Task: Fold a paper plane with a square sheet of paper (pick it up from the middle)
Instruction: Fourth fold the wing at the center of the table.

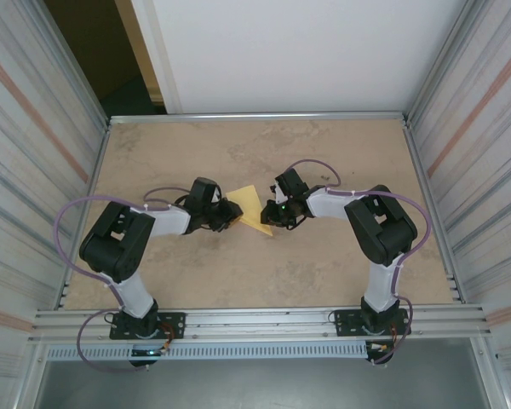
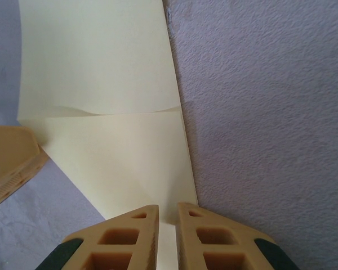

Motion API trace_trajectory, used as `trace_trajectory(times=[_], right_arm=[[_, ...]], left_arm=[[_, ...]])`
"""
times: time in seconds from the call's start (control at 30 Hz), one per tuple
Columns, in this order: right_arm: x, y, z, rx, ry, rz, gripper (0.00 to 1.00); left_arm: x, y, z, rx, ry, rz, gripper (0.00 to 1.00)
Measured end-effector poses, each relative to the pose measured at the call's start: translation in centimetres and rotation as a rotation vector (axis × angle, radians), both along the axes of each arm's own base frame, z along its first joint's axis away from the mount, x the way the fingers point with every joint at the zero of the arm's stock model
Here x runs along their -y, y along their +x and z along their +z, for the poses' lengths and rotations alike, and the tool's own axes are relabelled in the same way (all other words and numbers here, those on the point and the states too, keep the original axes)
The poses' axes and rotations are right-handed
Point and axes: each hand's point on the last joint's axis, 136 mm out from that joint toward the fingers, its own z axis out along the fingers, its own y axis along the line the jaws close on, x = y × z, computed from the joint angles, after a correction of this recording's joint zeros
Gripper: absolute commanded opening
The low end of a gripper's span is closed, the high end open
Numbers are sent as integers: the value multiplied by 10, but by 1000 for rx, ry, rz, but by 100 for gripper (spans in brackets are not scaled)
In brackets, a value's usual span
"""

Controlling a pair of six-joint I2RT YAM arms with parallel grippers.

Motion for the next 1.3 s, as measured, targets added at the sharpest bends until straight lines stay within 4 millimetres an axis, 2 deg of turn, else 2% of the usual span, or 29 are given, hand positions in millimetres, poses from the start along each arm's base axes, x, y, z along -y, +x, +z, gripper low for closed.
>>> trace_trajectory(times=[0.2, 0.5, 0.6, 0.77, 0.83, 1.07, 1.13, 1.3], right_arm=[[0, 0, 0, 0, 4, 0, 17], [0, 0, 0, -3, 17, 2, 18], [0, 0, 0, -2, 20, 3, 20], [-1, 1, 5, 4, 42, 6, 30], [3, 2, 11, 15, 37, -4, 35], [10, 11, 55, 248, -59, 29, 36], [3, 5, 55, 314, -121, 86, 36], [-14, -16, 39, 395, -242, 232, 36]], left_arm=[[5, 6, 6, 18, -16, -11, 21], [10, 5, -6, -15, -22, -29, 21], [11, 7, -4, -11, -26, -30, 15], [10, 9, -4, -10, -24, -22, 4], [11, 8, -5, -8, -18, -24, 3], [5, 8, -4, -15, 13, 2, 2], [5, 9, -2, -17, 21, 8, 3], [7, 15, 8, -20, 36, 14, 3]])
